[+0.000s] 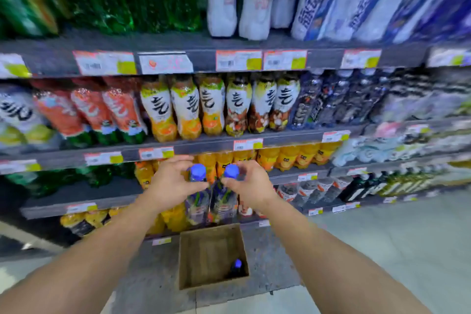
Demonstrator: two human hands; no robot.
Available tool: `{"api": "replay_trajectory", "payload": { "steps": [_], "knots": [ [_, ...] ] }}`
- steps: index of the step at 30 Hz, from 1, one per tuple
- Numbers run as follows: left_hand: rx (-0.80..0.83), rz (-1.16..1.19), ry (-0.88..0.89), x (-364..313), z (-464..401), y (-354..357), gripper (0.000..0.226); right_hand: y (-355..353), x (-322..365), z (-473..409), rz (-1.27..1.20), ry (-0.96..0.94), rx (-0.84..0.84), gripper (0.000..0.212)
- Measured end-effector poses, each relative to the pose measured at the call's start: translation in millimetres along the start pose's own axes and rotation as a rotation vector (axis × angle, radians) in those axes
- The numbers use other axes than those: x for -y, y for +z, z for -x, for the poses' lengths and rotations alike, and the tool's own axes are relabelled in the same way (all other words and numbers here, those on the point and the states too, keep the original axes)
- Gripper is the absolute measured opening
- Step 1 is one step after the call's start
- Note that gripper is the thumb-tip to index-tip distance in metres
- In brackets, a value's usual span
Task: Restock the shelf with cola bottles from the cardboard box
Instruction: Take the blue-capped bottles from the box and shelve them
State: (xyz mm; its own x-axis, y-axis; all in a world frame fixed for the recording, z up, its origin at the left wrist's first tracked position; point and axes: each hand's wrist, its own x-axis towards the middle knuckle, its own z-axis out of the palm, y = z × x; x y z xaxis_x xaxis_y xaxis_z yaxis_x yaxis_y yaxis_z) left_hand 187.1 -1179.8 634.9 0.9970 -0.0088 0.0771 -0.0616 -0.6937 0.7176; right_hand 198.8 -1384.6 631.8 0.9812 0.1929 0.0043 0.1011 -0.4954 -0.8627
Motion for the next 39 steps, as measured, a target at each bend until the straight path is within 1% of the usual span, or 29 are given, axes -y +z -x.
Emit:
{"api": "replay_trajectory", "payload": {
  "steps": [2, 5, 8, 11, 14, 18, 22, 27, 30, 32, 34, 39],
  "knots": [
    [0.039, 0.025, 0.054, -33, -10, -17, 0.038, -26, 25, 4, -0.017, -0.007, -0.03, 0.011],
    [0.073, 0.034, 0.13, -76, -25, -22, 0.033, -68, 42, 12, -0.082, 0.044, -0.098, 0.026],
    [0.113, 0.112, 0.143, -120, -38, -7, 0.027, -115, 42, 24, -0.146, 0.093, -0.161, 0.036],
    [0.174, 0.213, 0.165, -169, -50, 27, 0.02, -168, 28, 39, -0.153, 0.111, -0.246, 0.037],
    [0.248, 0.289, 0.188, -226, -62, 76, 0.019, -231, 5, 59, -0.182, 0.118, -0.339, 0.033],
    [0.262, 0.357, 0.225, -321, -78, 154, 0.015, -338, -33, 91, -0.149, 0.139, -0.443, 0.029],
    [0.316, 0.447, 0.298, -431, -87, 234, 0.017, -459, -72, 119, -0.042, 0.176, -0.523, 0.032],
    [0.416, 0.503, 0.408, -559, -102, 330, 0.014, -590, -120, 147, 0.047, 0.188, -0.714, 0.031],
    [0.462, 0.524, 0.489, -628, -119, 390, 0.016, -663, -156, 155, 0.073, 0.179, -0.806, 0.027],
    [0.489, 0.532, 0.54, -671, -133, 431, 0.01, -713, -184, 157, 0.103, 0.185, -0.872, 0.026],
    [0.531, 0.545, 0.59, -714, -150, 474, 0.01, -763, -212, 157, 0.114, 0.172, -0.939, 0.021],
    [0.62, 0.56, 0.682, -826, -211, 584, 0.009, -889, -279, 151, 0.103, 0.18, -1.052, 0.015]
  ]
}}
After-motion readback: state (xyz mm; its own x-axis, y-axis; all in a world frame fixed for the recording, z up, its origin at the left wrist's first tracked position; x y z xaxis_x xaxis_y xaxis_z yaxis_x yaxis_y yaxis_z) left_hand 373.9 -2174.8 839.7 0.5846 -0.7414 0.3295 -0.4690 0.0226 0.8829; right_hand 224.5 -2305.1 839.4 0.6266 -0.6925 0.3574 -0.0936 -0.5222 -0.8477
